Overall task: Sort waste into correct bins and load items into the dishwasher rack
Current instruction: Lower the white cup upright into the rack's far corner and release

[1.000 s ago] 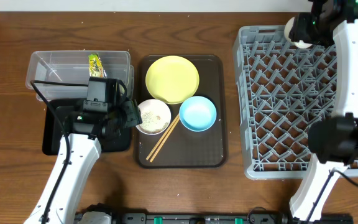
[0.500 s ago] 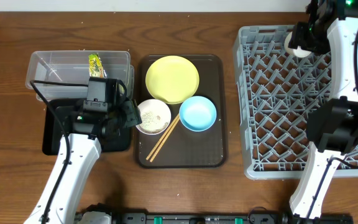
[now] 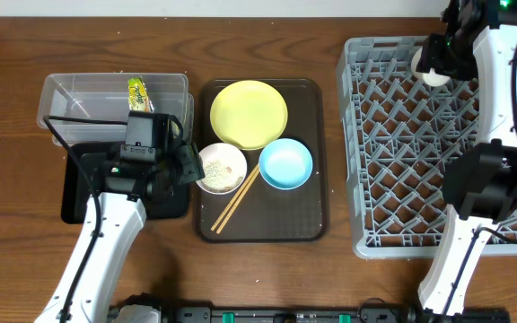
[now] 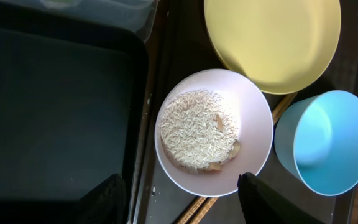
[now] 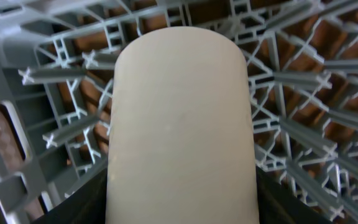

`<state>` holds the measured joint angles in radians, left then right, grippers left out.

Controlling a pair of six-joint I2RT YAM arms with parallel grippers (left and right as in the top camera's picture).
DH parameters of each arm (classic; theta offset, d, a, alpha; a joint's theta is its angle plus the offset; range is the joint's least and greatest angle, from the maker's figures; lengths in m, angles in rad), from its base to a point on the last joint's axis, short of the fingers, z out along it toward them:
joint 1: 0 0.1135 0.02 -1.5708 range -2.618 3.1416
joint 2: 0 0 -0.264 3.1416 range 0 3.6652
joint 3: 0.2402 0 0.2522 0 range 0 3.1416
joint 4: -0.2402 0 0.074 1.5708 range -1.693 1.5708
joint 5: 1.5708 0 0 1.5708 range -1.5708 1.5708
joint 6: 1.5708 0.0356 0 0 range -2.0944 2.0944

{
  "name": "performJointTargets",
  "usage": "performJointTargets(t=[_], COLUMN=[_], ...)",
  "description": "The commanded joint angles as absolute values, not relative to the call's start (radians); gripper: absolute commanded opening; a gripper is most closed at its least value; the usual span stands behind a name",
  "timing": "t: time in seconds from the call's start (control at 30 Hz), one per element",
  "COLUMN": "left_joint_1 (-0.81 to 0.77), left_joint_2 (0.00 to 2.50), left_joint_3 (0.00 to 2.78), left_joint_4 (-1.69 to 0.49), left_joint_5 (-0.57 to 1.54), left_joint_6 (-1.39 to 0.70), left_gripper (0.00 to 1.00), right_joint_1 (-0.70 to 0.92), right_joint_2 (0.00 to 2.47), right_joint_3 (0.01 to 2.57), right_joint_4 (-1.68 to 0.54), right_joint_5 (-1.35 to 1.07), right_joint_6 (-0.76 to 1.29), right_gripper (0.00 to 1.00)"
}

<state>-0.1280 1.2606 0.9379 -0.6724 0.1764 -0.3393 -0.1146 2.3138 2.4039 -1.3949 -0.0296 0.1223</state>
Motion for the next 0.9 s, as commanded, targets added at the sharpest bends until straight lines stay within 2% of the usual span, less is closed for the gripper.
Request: performJointTargets(t=[0.0, 0.17, 0.5, 0.6, 0.77, 0.87], left_joint_1=[-0.125, -0.125, -0.125, -0.125, -0.125, -0.125], left_joint_2=[1.268, 1.268, 1.268, 1.268, 1.268, 1.268], left_joint_3=[0.958, 0.958, 0.958, 0.958, 0.958, 0.958], left_joint_4=[-0.673, -0.673, -0.673, -0.673, -0.674, -0.674], left_joint_5=[0.164, 0.163, 0.164, 0.164, 0.164, 0.164], left_joint_6=[-0.333, -0.333, -0.333, -0.334, -0.333, -0.333], left_gripper=[0.61, 0.61, 0.61, 0.61, 0.61, 0.61], right_joint_1=[-0.118, -0.117, -0.117, -0.117, -0.117, -0.118], right_joint_2=[2.267, 2.277, 2.278, 2.278, 2.277, 2.268], right_joint_3=[2.409, 2.401, 2.342, 2.297, 2.279, 2.299], right_joint_4=[-1.423, -1.489, -1.427, -1.371, -1.243, -1.209], right_joint_5=[-0.034, -0.034, -0.035, -0.044, -0.09, -0.095], right_joint_6=[0.134, 0.134, 0.142, 0.146, 0.145, 0.151], right_gripper=[0.15, 0.15, 0.19, 0.28, 0.64, 0.68])
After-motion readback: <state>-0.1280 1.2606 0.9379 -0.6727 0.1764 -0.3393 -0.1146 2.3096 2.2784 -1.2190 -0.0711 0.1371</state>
